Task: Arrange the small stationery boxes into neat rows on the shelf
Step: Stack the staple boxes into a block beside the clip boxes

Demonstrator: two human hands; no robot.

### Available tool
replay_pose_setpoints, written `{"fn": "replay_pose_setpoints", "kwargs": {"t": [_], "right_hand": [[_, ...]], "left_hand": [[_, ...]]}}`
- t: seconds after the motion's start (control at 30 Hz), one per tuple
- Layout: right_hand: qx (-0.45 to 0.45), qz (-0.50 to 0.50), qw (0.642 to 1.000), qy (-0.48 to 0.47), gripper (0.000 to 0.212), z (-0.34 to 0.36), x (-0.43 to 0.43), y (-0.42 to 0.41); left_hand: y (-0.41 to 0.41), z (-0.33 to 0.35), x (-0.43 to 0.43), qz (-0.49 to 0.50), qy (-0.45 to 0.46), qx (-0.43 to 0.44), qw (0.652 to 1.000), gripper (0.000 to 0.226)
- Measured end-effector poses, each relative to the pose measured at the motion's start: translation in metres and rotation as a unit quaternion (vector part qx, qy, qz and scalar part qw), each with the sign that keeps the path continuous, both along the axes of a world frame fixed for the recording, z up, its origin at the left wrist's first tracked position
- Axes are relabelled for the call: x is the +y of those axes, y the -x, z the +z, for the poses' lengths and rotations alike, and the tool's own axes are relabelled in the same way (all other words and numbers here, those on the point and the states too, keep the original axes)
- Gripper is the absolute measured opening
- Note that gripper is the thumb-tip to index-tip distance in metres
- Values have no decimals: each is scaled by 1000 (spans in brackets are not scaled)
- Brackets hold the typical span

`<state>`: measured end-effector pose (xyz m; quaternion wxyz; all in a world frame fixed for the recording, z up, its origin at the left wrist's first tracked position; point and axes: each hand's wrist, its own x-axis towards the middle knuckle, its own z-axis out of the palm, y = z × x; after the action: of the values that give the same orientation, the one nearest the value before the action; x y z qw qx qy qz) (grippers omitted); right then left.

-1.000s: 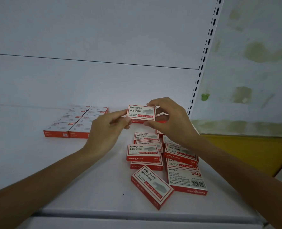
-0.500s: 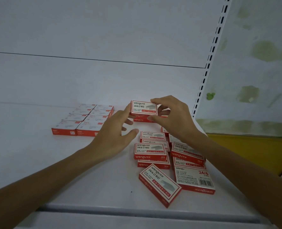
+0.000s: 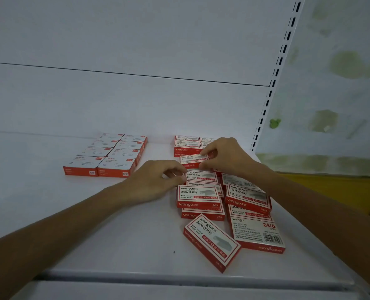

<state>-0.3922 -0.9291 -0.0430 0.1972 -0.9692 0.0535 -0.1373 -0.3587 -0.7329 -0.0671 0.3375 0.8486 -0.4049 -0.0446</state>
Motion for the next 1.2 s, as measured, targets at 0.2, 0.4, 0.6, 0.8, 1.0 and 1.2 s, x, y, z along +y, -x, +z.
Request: {"fn": "replay_pose_setpoints", "kwargs": {"t": [0.2,0.4,0.6,0.8,1.0,1.2], "right_hand": [[41,40,997,52,30,-2,9,-10],[35,39,998,42,31,-3,7,-14],[33,17,995,95,36,-7,9,-21],[28,-9,991,133,33,-7,11,-23],[21,-23,995,90,23,-6,10,-25],[34,-25,998,48,28,-5,9,-22]], "left_hand": [[-8,-5,-8,14,-4,-6,1000,39],[-12,-10,-4,6,4,-15,1000,36],[-13,-12,-4,6,7,-15,1000,37],[-11,-14,-4,4,8,-29,1000,39],[-10,-15,-3,0,15,-36,999,37],[-7,-14,-2,-2,24,-42,999,32]]}}
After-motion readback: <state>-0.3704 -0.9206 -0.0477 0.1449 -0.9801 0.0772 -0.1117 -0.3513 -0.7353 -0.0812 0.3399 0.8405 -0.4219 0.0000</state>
